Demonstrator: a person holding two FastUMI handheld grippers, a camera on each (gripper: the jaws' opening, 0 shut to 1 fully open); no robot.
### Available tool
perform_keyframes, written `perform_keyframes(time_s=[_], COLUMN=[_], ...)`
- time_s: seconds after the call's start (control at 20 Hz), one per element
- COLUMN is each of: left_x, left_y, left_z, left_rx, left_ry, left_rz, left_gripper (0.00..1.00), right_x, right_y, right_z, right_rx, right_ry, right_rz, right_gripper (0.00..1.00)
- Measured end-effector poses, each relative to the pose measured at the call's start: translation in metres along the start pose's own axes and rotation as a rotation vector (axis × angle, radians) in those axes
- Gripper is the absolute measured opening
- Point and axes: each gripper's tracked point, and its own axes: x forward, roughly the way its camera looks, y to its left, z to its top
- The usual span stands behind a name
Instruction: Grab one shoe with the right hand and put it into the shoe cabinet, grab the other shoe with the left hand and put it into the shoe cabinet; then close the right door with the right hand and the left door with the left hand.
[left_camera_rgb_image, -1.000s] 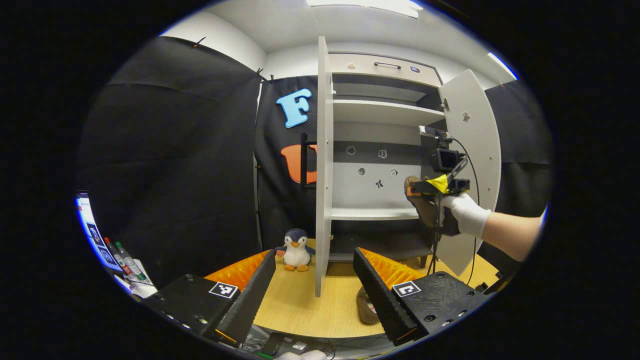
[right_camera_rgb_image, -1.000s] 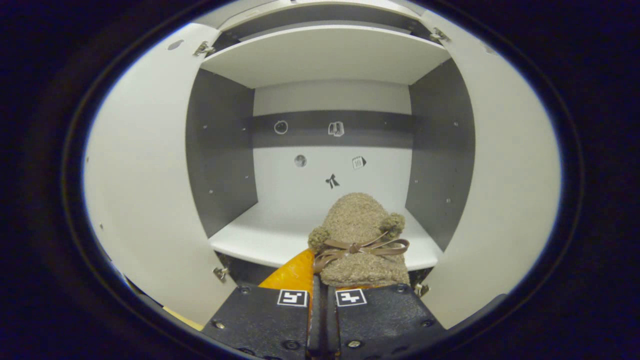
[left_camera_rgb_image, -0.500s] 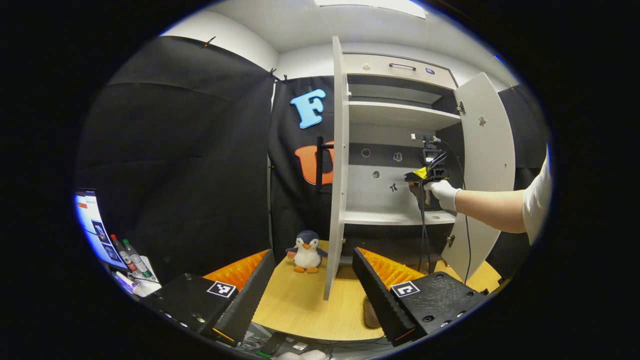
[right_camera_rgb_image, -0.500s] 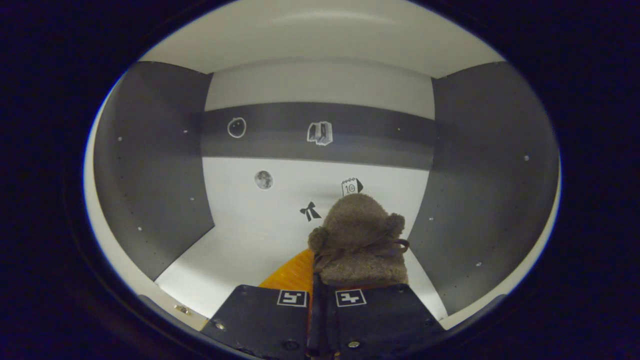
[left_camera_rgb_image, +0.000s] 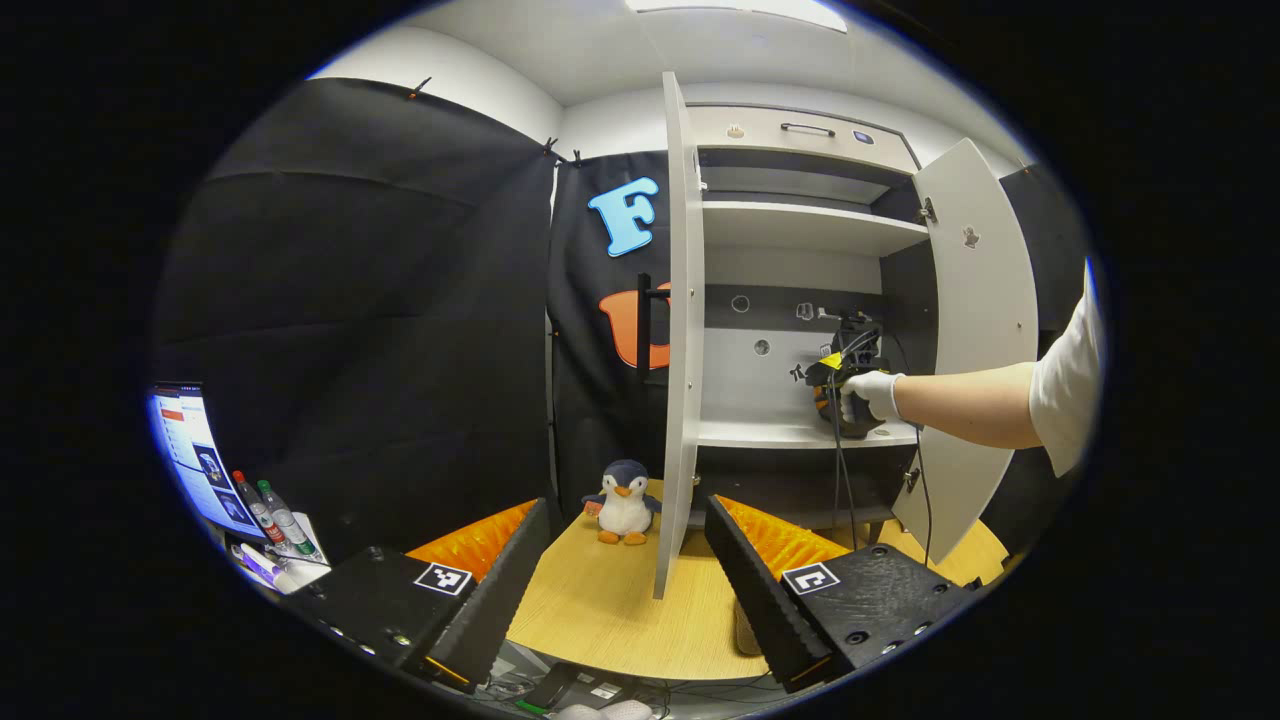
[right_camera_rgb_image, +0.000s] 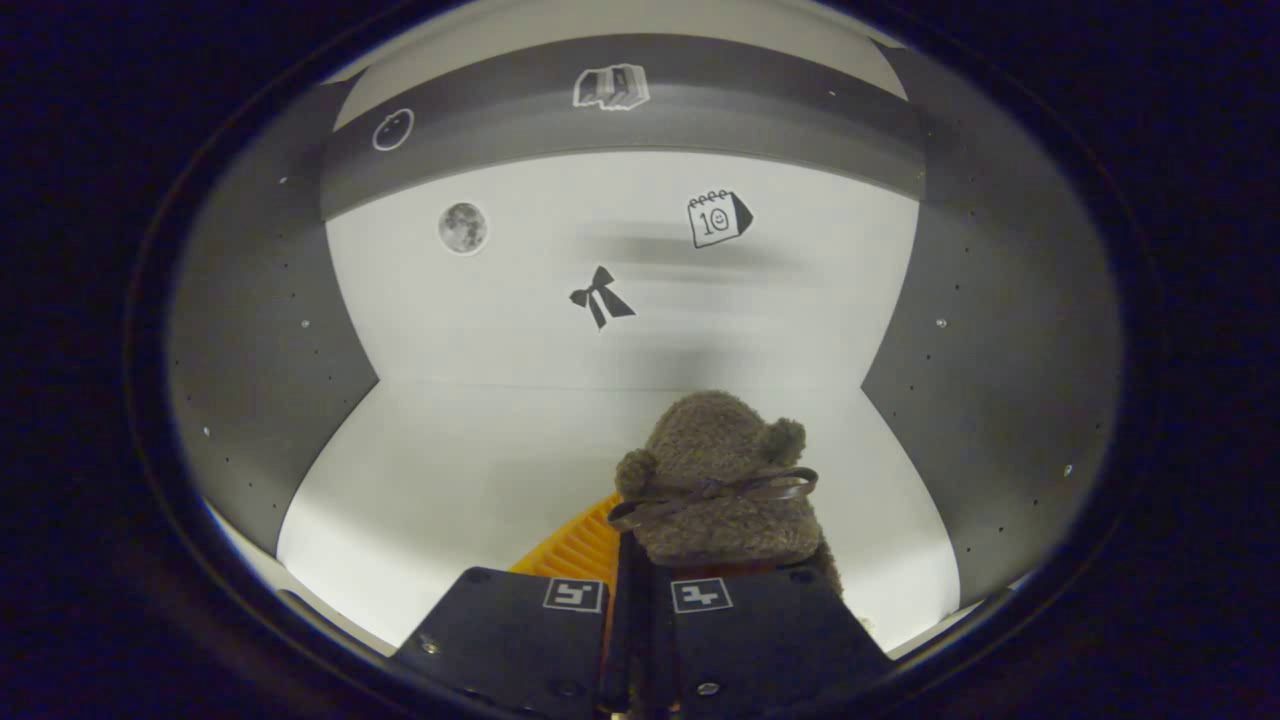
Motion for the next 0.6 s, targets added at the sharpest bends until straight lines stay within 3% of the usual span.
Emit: perform_keyframes(time_s=[0.1, 0.2, 0.25, 0.3, 0.35, 0.4, 0.45, 0.55, 0.6], left_x=[-0.002, -0.002, -0.002, -0.003, -0.004, -0.005, -0.005, -0.006, -0.006], left_y=[-0.001, -0.002, -0.002, -0.003, -0.003, -0.004, -0.004, -0.005, -0.006], left_z=[0.002, 0.004, 0.004, 0.005, 0.005, 0.006, 0.006, 0.008, 0.007], left_rx=[-0.003, 0.000, 0.003, 0.006, 0.008, 0.009, 0.007, 0.010, 0.015], left_ry=[-0.006, -0.013, -0.016, -0.020, -0.022, -0.025, -0.027, -0.036, -0.039], left_rz=[-0.003, -0.009, -0.014, -0.020, -0.025, -0.031, -0.039, -0.055, -0.062], left_gripper=[0.96, 0.96, 0.96, 0.96, 0.96, 0.96, 0.96, 0.96, 0.96], right_x=[-0.008, -0.019, -0.026, -0.035, -0.043, -0.055, -0.067, -0.095, -0.113], right_y=[0.002, 0.003, 0.002, 0.001, 0.001, 0.000, -0.001, -0.001, -0.008], right_z=[0.000, -0.002, -0.003, -0.001, 0.002, 0.005, 0.008, 0.014, 0.017], right_rx=[0.018, 0.017, 0.009, 0.008, 0.013, 0.020, 0.030, 0.024, 0.003], right_ry=[0.038, 0.043, 0.042, 0.032, 0.011, -0.012, -0.035, -0.105, -0.163], right_rz=[0.011, 0.020, 0.013, 0.019, 0.025, 0.026, 0.035, 0.056, 0.031], right_gripper=[0.17, 0.33, 0.53, 0.63, 0.81, 0.80, 0.86, 0.77, 0.77])
